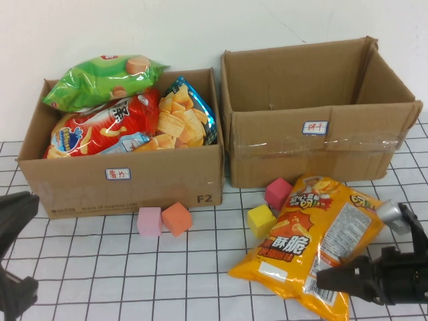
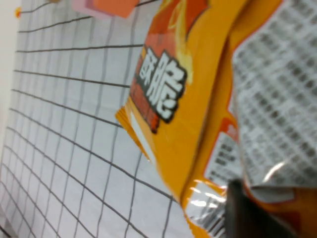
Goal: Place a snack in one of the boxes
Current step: Pick up the potato chip, then place the potato chip in the potato chip box
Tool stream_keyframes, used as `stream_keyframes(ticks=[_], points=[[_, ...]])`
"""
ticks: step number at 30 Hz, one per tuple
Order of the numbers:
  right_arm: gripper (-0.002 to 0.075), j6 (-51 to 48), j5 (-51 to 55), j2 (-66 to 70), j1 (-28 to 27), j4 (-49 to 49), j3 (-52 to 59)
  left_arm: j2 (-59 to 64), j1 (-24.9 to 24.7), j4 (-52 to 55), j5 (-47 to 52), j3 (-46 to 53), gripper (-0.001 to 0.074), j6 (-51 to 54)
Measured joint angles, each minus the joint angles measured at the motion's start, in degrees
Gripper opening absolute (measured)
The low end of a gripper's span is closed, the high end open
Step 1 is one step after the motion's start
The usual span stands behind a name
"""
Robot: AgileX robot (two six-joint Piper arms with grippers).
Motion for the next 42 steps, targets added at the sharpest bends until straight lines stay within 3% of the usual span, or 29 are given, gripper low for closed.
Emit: stream_keyframes(ticks=[2, 10, 17, 22, 36, 42], points=[[0.0179, -0.4, 0.7, 0.5, 0.0, 0.1, -0.2, 0.0, 0.0, 0.0, 0.3, 0.0, -0.0001, 0.0], [0.0163, -1.0, 3.7, 1.5, -0.1, 0.6, -0.3, 0.0, 0.0, 0.0, 0.4, 0.0, -0.0001, 0.0], [0.0127, -1.5, 14.3, 0.8, -0.1, 0.2, -0.3, 0.0, 0.0, 0.0, -1.4, 0.0, -0.0001, -0.9], [0.0048, -1.5, 16.1, -3.8, -0.1, -0.5, -0.3, 0.0, 0.0, 0.0, -2.3, 0.0, -0.0001, -1.4], [0.0041, 2.0, 19.0, -20.7, -0.1, -6.1, -0.6, 0.0, 0.0, 0.3, -5.5, 0.0, -0.0001, -2.9], [0.0041, 4.2, 18.9, -23.7, 0.5, -8.0, -9.7, 0.0, 0.0, 0.5, -5.7, 0.0, -0.0001, -3.0]])
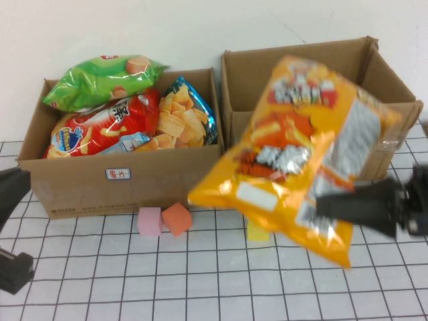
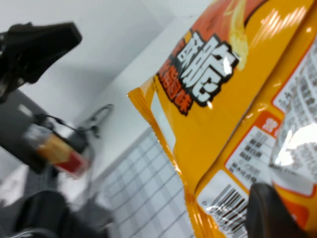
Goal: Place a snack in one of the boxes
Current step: Place the potato chip in the potato chip box
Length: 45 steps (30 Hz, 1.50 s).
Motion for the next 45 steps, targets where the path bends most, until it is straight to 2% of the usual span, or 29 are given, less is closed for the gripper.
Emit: stream_keyframes(ticks=[6, 13, 24, 26, 29, 32, 35, 37, 40, 45], points=[[0.0040, 3.6, -10.2, 4.0, 5.8, -5.1, -15.7, 0.0, 0.0, 0.3, 0.0, 0.0, -0.0001, -1.6], [0.0040, 7.1, -16.1, 18.3, 13.5, -5.9, -36.3, 0.0, 0.0, 0.5, 0.0, 0.0, -0.0001, -3.3], [0.0062, 17.7, -17.2, 41.7, 15.2, -6.7, -62.4, 0.0, 0.0, 0.6, 4.5, 0.0, -0.0001, -4.5], [0.0093, 19.6, -16.1, 45.0, 15.2, -7.1, -65.8, 0.0, 0.0, 0.6, 4.6, 0.0, -0.0001, -4.5], [0.0181, 21.5, -15.4, 48.4, 15.9, -7.3, -69.3, 0.0, 0.0, 0.6, 4.7, 0.0, -0.0001, -4.6], [0.0342, 22.6, -15.1, 50.3, 16.4, -8.1, -71.0, 0.0, 0.0, 0.6, 4.8, 0.0, -0.0001, -4.7], [0.0536, 25.7, -13.3, 50.6, 16.9, -10.2, -71.9, 0.0, 0.0, 0.6, 4.8, 0.0, -0.0001, -4.8], [0.0609, 29.2, -12.1, 50.5, 16.9, -12.0, -72.3, 0.0, 0.0, 0.6, 4.8, 0.0, -0.0001, -4.8], [0.0643, 33.7, -10.8, 50.0, 16.9, -14.7, -72.7, 0.0, 0.0, 0.6, 5.5, 0.0, -0.0001, -4.9], [0.0654, 40.2, -9.0, 49.7, 17.0, -16.8, -73.0, 0.0, 0.0, 0.6, 6.5, 0.0, -0.0001, -5.0]])
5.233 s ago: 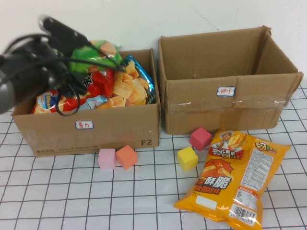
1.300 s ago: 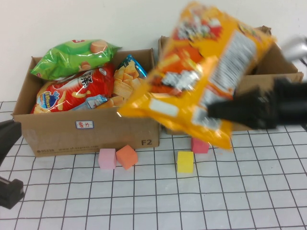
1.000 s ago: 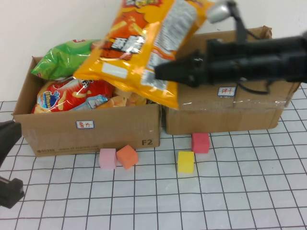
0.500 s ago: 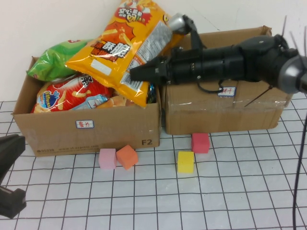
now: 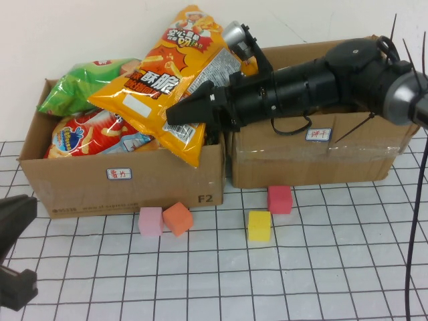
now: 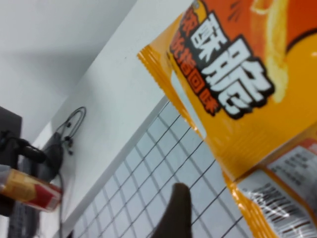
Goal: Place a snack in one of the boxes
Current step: Place the potato chip in the potato chip box
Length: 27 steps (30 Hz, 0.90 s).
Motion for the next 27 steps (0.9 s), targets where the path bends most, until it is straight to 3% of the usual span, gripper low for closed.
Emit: stream_keyframes(ticks=[5, 8, 11, 16, 18, 23, 27], points=[[0.0629, 2.5, 0.4, -0.1, 0.0, -0.5, 0.0, 0.0, 0.0, 0.0, 0.1, 0.0, -0.0001, -0.2], [0.0555, 2.9, -1.2, -0.1, 0.0, -0.4, -0.3, 0.0, 0.0, 0.0, 0.2, 0.0, -0.0001, -0.3], [0.0441, 2.8, -3.3, 0.4, 0.0, -1.6, -2.1, 0.0, 0.0, 0.0, 0.2, 0.0, -0.0001, -0.3], [0.0157, 0.8, -5.1, 1.4, -0.2, -2.0, -5.9, 0.0, 0.0, 0.0, 0.2, 0.0, -0.0001, -0.3], [0.0090, -0.1, -5.1, 1.4, -0.2, 0.0, -7.0, 0.0, 0.0, 0.0, 0.2, 0.0, -0.0001, -0.3], [0.0076, -4.2, -6.5, 1.4, 1.4, 6.6, -9.6, 0.0, 0.0, 0.0, 0.2, 0.0, -0.0001, -0.3], [0.0073, -5.1, -13.6, 1.4, 4.7, 5.3, -10.3, 0.0, 0.0, 0.0, 0.2, 0.0, -0.0001, -0.3]])
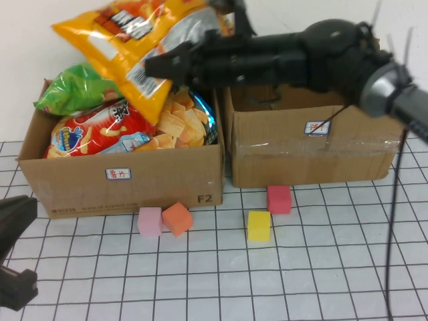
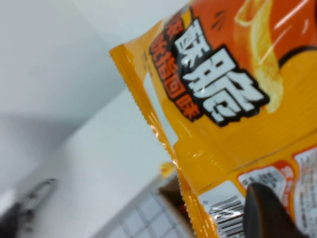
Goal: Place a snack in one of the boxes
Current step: Place the potato chip in the potato chip box
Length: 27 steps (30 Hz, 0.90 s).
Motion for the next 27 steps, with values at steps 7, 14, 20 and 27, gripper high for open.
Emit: stream_keyframes(ticks=[7, 14, 20, 27], points=[[0.0070, 1.9, -3.5, 3.9, 2.9, -6.3, 0.0, -0.1, 0.0, 0.0, 0.2, 0.0, -0.0001, 0.0], [0.0202, 11.1, -2.4, 4.7, 2.5, -13.0, -0.3, -0.1, 0.0, -1.1, 1.8, 0.0, -0.0001, 0.0], [0.0549, 17.9, 2.4, 5.1, -0.6, -14.4, -0.3, -0.1, 0.0, -1.1, 1.8, 0.0, -0.0001, 0.0], [0.0608, 21.4, 8.6, 4.0, -4.0, -15.1, -0.3, -0.1, 0.0, -1.1, 1.8, 0.0, -0.0001, 0.0]])
